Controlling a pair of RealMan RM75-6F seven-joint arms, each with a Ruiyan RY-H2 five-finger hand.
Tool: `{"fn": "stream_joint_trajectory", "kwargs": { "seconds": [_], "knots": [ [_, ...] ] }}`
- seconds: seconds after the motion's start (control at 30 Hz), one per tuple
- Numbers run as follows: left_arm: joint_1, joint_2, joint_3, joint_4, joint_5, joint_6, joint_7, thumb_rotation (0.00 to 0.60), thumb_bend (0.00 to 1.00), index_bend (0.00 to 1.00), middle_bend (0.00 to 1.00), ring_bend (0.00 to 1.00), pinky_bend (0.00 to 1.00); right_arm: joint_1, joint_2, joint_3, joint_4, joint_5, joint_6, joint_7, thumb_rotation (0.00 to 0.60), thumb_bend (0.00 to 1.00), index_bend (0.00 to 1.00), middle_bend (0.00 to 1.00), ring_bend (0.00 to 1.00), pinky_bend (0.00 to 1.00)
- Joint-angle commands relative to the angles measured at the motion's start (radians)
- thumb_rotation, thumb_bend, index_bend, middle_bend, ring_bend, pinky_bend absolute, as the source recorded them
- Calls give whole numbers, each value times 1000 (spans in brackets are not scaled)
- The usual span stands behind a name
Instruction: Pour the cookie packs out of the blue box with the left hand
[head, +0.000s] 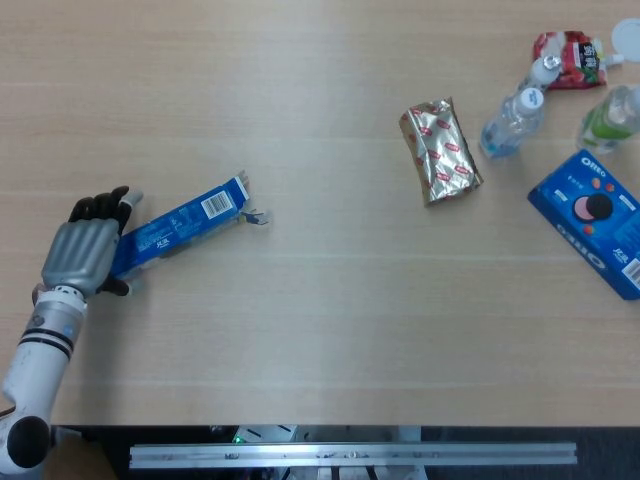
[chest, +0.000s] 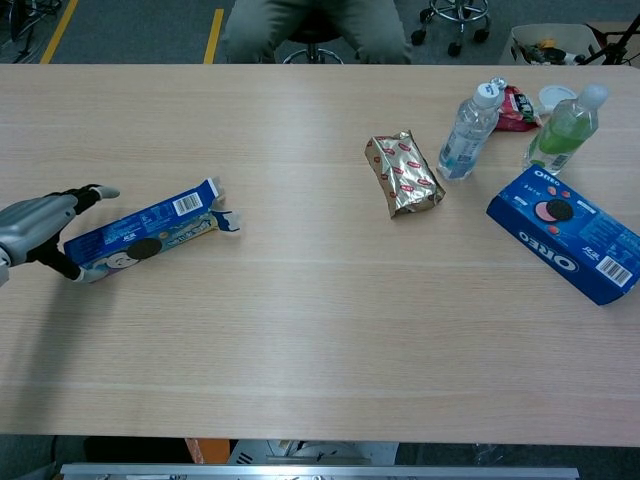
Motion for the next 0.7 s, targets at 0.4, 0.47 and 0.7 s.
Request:
{"fn": "stream_joint_trajectory", "kwargs": {
  "seconds": [0.4, 0.47, 0.7],
  "knots": [
    [-6, -91, 1, 132, 11, 12, -13, 600, 173, 315, 316, 328, 391, -7, 1, 2, 12, 7, 9, 17, 600, 231, 192, 247, 162, 181],
    [-7, -91, 0, 139, 15, 18, -7, 600, 173, 332, 340, 348, 440, -9, 2, 2, 14, 8, 10, 19, 600, 231, 192, 247, 162, 181],
    [-7, -82, -3, 155, 38, 32, -6, 600, 173, 375, 429, 408, 508, -12, -2, 2, 23, 15, 7, 29, 600, 231, 192, 247, 162, 182]
  ]
}}
